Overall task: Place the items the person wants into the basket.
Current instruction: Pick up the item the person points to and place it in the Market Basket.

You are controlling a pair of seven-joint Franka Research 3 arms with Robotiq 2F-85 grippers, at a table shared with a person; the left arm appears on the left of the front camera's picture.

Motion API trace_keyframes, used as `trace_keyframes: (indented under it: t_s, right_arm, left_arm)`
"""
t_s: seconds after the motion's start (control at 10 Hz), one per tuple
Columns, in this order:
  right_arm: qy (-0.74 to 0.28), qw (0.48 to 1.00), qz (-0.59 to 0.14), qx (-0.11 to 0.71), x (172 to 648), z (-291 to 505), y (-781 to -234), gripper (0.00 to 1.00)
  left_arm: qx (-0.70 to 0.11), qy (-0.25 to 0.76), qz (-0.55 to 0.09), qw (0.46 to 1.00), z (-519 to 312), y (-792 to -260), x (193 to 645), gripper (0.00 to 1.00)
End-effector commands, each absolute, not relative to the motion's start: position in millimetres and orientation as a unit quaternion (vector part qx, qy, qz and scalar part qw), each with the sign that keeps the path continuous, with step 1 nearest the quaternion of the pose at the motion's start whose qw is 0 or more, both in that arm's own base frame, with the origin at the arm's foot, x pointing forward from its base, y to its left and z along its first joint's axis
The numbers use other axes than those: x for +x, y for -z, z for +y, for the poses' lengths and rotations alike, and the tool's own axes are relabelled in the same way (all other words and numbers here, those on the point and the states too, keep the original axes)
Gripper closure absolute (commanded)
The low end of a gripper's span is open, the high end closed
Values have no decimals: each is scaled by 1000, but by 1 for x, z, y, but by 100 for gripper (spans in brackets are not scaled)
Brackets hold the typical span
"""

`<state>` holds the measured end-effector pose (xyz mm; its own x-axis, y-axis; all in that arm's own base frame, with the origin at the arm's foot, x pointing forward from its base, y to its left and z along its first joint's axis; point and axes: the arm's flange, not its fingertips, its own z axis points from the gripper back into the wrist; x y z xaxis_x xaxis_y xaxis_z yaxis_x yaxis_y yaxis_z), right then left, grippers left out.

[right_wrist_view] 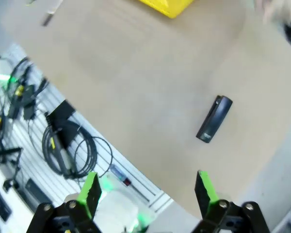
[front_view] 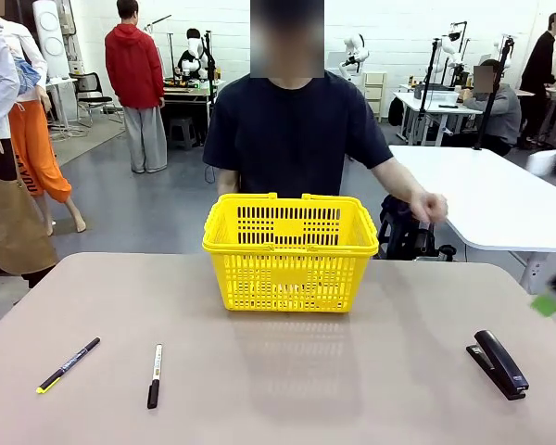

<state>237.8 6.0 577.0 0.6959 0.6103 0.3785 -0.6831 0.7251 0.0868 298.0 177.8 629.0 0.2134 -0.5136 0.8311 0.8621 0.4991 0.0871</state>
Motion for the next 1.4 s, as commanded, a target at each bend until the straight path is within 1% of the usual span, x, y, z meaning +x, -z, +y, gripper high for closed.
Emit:
trace_keyframes:
  t_s: [0.0,0.2,0.3,0.5,0.6,0.7,0.9,1.0,1.2,1.3]
  right_arm:
    - [-420,856,-201,226,219,-62,-626,0]
    - [-462,803,-232,297,220,-136,-637,0]
    - [-463,780,-254,334,224,-181,-639,0]
    - [-485,742,-303,351,221,-251,-631,0]
    - [-493,716,-348,352,213,-278,-622,0]
    - [-491,704,-385,341,205,-289,-616,0]
    - [-474,701,-444,294,187,-293,-609,0]
    - [-463,708,-455,279,183,-290,-607,0]
    - [-450,717,-452,281,177,-284,-608,0]
    - [-463,707,-448,293,178,-306,-613,0]
  left_arm:
    - [-205,463,-437,743,179,-629,297,0]
    - [-205,463,-437,743,179,-629,297,0]
    - [-205,463,-437,743,179,-629,297,0]
    - [-205,463,-437,743,179,-629,297,0]
    - [-205,463,-437,743,179,-629,297,0]
    - [-205,463,-437,743,179,-629,297,0]
    - [-205,463,-437,743,179,-629,297,0]
    - [-205,463,-437,743,179,-629,297,0]
    - [-205,463,-437,743,179,-629,297,0]
    - [-205,463,-437,743,179,-629,297,0]
